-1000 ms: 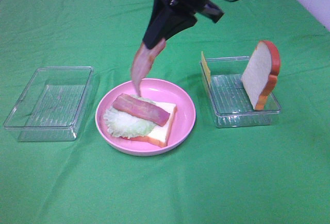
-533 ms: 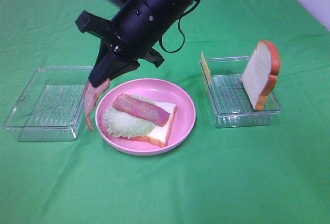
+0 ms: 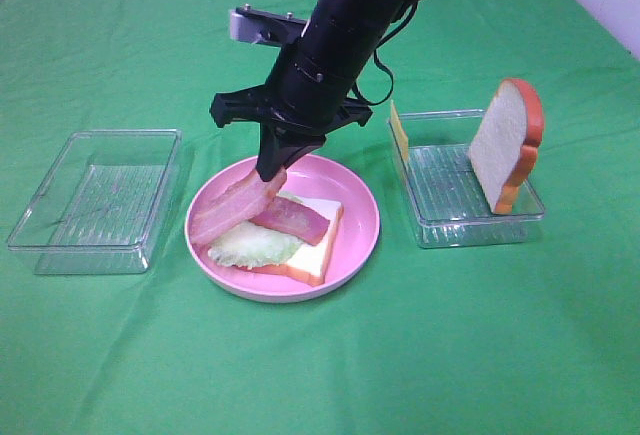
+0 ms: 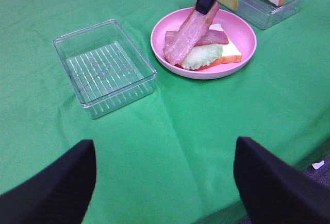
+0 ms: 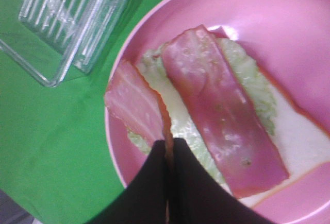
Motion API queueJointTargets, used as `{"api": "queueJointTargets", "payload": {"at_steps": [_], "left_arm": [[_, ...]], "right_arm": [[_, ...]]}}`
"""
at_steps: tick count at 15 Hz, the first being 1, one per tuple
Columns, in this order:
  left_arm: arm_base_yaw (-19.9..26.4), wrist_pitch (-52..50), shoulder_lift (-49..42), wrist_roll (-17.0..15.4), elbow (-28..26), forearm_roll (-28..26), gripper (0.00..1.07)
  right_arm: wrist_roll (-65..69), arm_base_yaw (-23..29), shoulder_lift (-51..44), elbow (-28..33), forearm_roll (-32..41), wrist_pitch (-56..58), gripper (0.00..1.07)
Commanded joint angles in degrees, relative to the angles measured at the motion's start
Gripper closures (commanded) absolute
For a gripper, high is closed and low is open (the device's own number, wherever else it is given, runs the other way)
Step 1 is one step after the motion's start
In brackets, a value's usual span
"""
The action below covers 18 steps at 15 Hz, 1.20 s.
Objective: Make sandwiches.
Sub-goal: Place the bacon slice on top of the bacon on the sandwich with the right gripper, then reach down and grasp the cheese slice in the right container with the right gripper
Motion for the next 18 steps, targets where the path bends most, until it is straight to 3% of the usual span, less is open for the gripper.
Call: {"api": "queueJointTargets", "payload": {"at_steps": [1,4,7,10,14,18], "left_arm": [[-0.11,-0.57,-1.20,0.11,0.11,0.06,0.35],[-0.11,-0.57,-1.20,0.11,0.11,0.06,0.35],[-0.11,-0.57,-1.20,0.11,0.11,0.06,0.35],[-0.11,-0.57,-1.20,0.11,0.11,0.06,0.35],[-0.11,-0.57,-1.20,0.11,0.11,0.06,0.35],[-0.11,-0.57,-1.20,0.11,0.11,0.06,0.35]], "right_arm": [[4.07,-0.17,0.11,0.17,-5.56,-0.29,1.07],[6.59,-0.17,0.11,0.17,-8.54,-0.23,1.07],[7.39,-0.17,0.06,0.17,-9.28,-1.26,0.71],[7.39,-0.17,-0.11,0.17,-10.66,-1.49,0.46],[11.86,-0.23,-3.78,-0.11,-17.59,-0.06,0.44],[14.55,-2.01,-5.67,-4.93,-21.77,5.27,0.44]]}}
